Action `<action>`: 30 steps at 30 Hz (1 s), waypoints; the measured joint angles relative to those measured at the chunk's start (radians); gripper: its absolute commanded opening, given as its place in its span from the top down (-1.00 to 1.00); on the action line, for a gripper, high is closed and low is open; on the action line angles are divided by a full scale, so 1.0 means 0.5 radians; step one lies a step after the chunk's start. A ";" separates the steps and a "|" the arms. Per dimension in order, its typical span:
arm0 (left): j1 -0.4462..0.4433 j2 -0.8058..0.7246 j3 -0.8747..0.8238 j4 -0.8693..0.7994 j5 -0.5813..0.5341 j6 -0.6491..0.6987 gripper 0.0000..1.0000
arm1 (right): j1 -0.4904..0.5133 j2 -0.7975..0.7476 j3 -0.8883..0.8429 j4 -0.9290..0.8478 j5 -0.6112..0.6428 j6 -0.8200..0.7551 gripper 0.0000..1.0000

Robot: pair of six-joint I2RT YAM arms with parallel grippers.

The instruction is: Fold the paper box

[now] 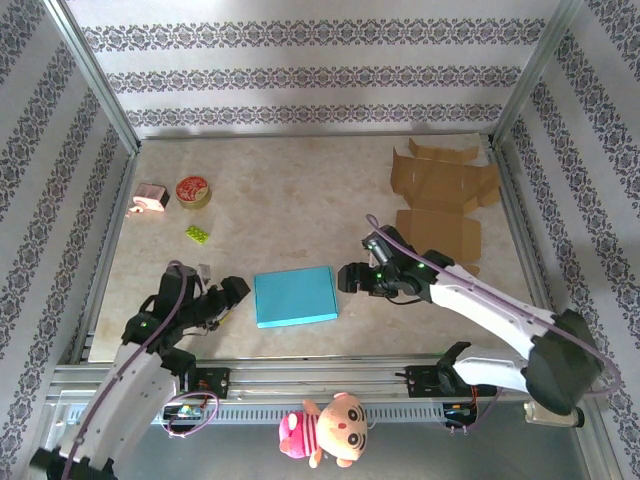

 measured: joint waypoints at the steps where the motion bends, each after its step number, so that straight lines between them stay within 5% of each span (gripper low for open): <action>1: -0.020 0.083 -0.004 0.003 0.004 0.012 -0.74 | 0.001 0.083 0.002 0.031 -0.031 0.001 -0.57; 6: -0.123 0.455 -0.005 0.225 0.046 0.031 -0.56 | 0.081 0.459 0.002 0.276 -0.144 0.083 -0.29; 11: -0.262 0.939 -0.004 0.606 0.047 0.021 0.07 | 0.162 0.761 0.057 0.568 -0.213 0.258 0.14; 16: -0.233 1.430 0.275 0.682 -0.122 0.035 0.20 | 0.073 0.997 0.353 0.550 -0.027 0.369 0.19; 21: 0.049 2.121 0.912 0.815 -0.327 0.192 0.26 | -0.108 1.544 1.074 0.492 0.190 0.388 0.18; 30: 0.416 3.156 2.161 1.008 -0.497 0.465 0.18 | -0.337 2.882 3.205 0.210 0.335 0.247 0.03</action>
